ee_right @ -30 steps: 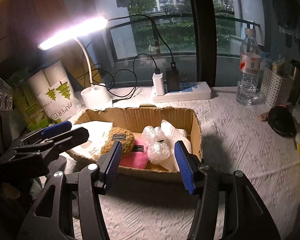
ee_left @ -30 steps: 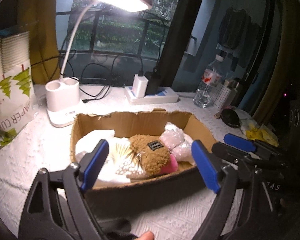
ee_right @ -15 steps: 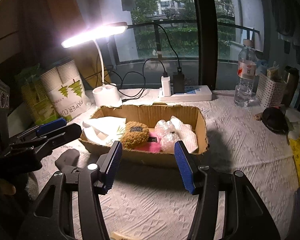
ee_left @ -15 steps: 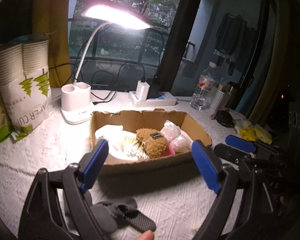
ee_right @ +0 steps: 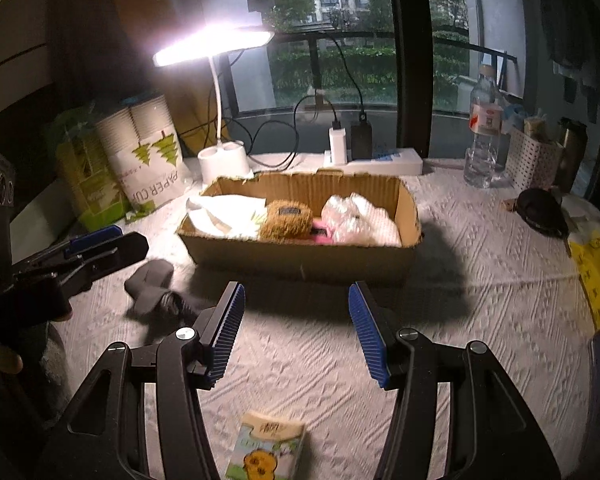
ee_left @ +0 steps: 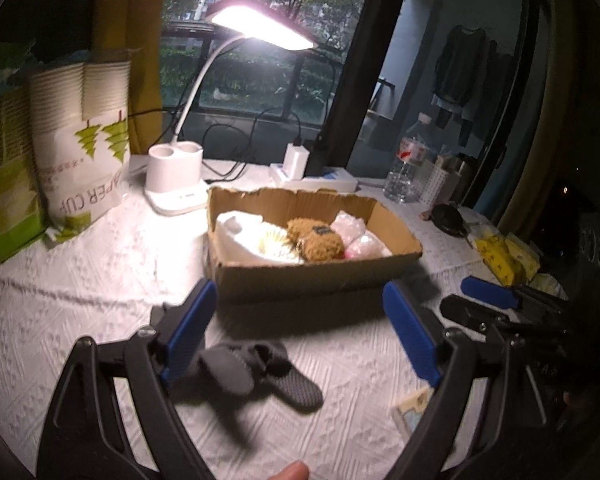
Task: Organize soft objects
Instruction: 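Move the left tool to the gray socks and the right tool to the tissue pack, then grasp the gray socks with the left tool while the right tool grasps the duck-printed tissue pack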
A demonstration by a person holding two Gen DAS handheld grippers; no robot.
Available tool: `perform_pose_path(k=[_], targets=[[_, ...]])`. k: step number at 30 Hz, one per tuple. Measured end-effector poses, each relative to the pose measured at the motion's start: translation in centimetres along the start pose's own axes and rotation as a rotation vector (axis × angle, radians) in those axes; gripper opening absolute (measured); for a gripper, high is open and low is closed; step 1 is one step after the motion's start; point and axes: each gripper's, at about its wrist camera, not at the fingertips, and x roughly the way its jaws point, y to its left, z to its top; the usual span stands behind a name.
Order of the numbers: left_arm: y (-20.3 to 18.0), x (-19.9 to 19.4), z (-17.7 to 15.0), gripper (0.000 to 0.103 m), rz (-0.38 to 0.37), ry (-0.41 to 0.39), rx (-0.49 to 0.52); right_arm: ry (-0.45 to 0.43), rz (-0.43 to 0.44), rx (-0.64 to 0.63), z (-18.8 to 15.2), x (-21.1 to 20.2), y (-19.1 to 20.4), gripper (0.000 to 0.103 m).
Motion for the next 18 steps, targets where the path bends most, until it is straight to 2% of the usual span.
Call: perform_pose_path(k=[9,18], targets=[[0.4,-1.4,-3.1,0.087,0.007,0.040,-0.015,0.068,-0.011,-0.002,-4.1,-0.3,1.1,0.057],[1.4,-1.0,-5.8,0.087,0.048,0.101,-0.031,0.156,0.004,-0.002,-7.7,0.4,2.2,0.057]])
